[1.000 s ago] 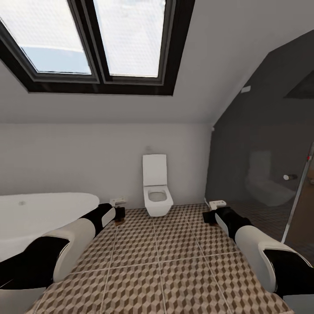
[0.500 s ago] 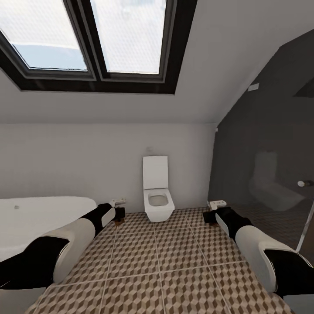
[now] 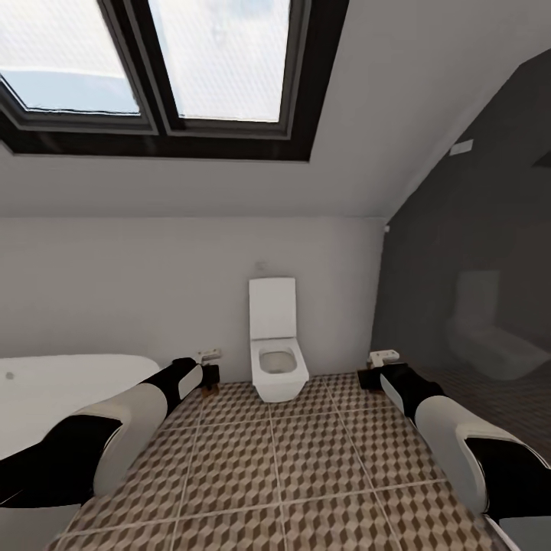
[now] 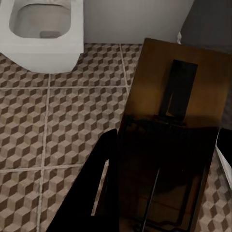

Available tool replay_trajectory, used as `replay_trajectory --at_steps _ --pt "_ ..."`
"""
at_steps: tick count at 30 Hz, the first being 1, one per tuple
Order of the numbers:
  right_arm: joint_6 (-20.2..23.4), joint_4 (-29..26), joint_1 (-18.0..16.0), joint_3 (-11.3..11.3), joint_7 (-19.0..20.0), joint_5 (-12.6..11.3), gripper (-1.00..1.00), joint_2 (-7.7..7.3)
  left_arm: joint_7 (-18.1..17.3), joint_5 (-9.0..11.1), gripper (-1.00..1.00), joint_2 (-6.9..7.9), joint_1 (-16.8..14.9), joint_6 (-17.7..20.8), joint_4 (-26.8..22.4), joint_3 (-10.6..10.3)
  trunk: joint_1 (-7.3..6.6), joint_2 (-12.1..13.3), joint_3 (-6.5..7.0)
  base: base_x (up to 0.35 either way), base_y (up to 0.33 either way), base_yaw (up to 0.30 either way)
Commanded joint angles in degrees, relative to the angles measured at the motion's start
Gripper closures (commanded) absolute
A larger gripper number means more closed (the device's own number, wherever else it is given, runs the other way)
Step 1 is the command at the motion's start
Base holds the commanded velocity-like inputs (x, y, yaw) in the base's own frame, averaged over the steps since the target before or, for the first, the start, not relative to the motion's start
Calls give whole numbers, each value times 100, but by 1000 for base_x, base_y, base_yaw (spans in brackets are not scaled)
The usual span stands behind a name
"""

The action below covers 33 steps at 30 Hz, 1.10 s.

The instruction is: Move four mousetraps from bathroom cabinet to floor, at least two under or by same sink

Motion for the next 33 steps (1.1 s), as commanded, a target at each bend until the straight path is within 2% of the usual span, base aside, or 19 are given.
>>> replay_trajectory --at_steps 1,33 --pt "32 -13 -2 -34 47 55 100 0 31 60 100 0 -2 32 -13 -49 3 -4 -8 323 0 0" --pt "36 -13 -4 -34 -71 55 100 11 31 69 100 8 -2 23 13 -44 3 -4 -8 323 0 0"
